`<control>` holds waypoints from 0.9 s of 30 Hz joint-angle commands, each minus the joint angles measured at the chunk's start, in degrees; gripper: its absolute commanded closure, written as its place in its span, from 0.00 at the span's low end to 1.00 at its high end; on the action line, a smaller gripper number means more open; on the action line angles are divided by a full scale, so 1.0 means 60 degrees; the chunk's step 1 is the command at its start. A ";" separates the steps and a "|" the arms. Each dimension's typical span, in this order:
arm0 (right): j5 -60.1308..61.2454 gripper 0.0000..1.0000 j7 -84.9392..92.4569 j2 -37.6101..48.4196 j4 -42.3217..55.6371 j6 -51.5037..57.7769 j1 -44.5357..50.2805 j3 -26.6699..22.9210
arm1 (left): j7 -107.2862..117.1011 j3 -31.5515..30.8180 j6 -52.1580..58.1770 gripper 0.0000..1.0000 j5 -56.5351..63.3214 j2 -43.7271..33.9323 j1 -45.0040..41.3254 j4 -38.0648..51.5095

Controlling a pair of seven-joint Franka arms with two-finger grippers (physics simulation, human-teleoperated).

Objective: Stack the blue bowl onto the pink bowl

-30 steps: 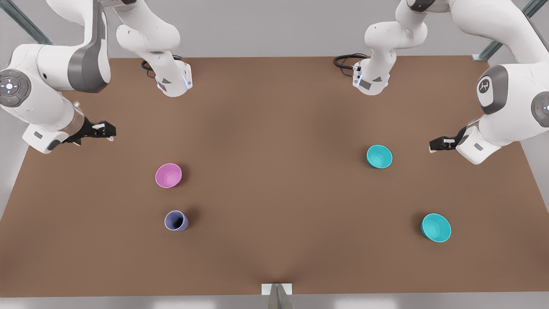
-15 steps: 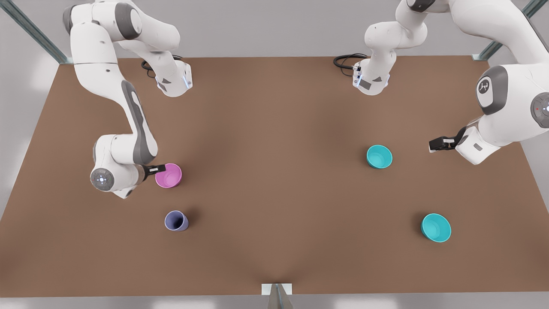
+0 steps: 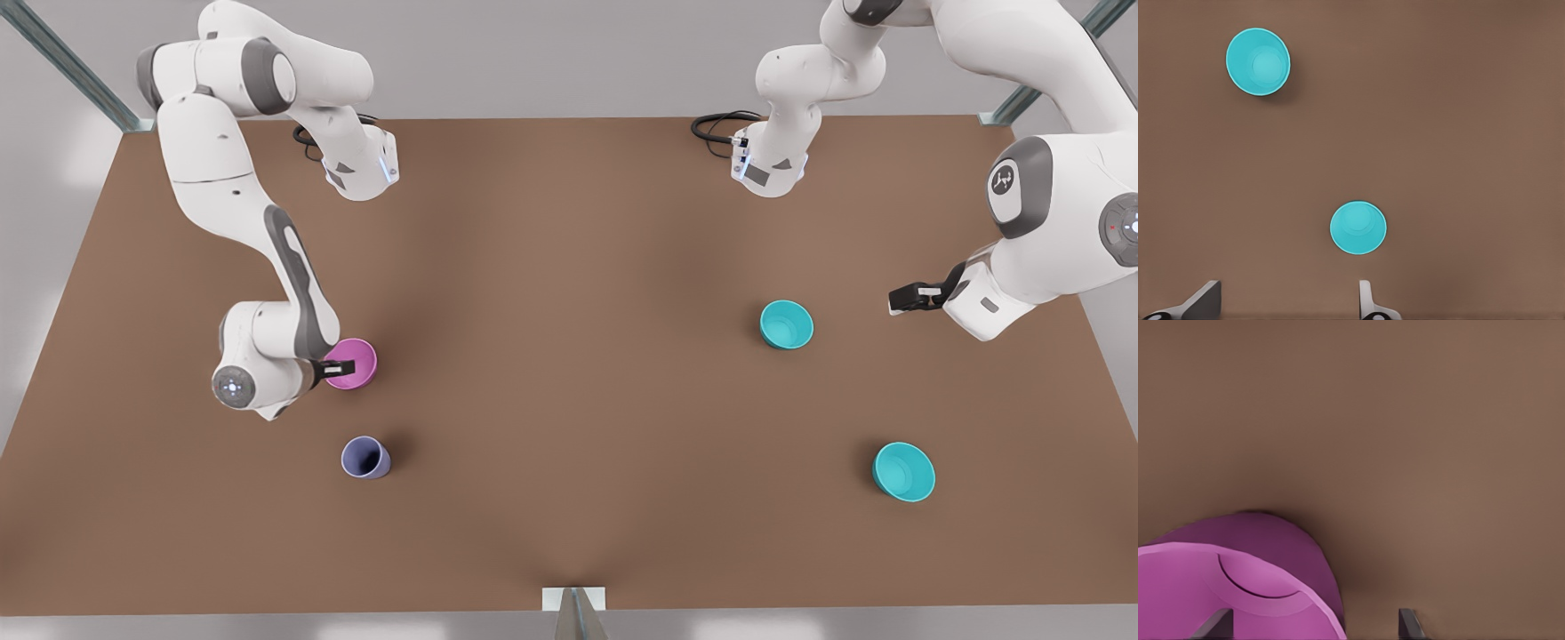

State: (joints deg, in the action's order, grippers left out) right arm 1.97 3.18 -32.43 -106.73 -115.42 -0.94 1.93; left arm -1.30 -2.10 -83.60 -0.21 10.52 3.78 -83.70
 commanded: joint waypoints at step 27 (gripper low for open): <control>0.3817 0.79 -0.9054 -0.3090 0.6918 -0.1254 0.4829 0.0951 | -0.0017 -0.0002 0.0105 0.00 0.0020 -0.0025 0.0015 0.0004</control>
State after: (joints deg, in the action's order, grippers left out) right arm 23.66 -13.48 -48.64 -67.97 -111.55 27.17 6.61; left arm -1.35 -2.10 -83.06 -0.16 10.46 3.86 -83.70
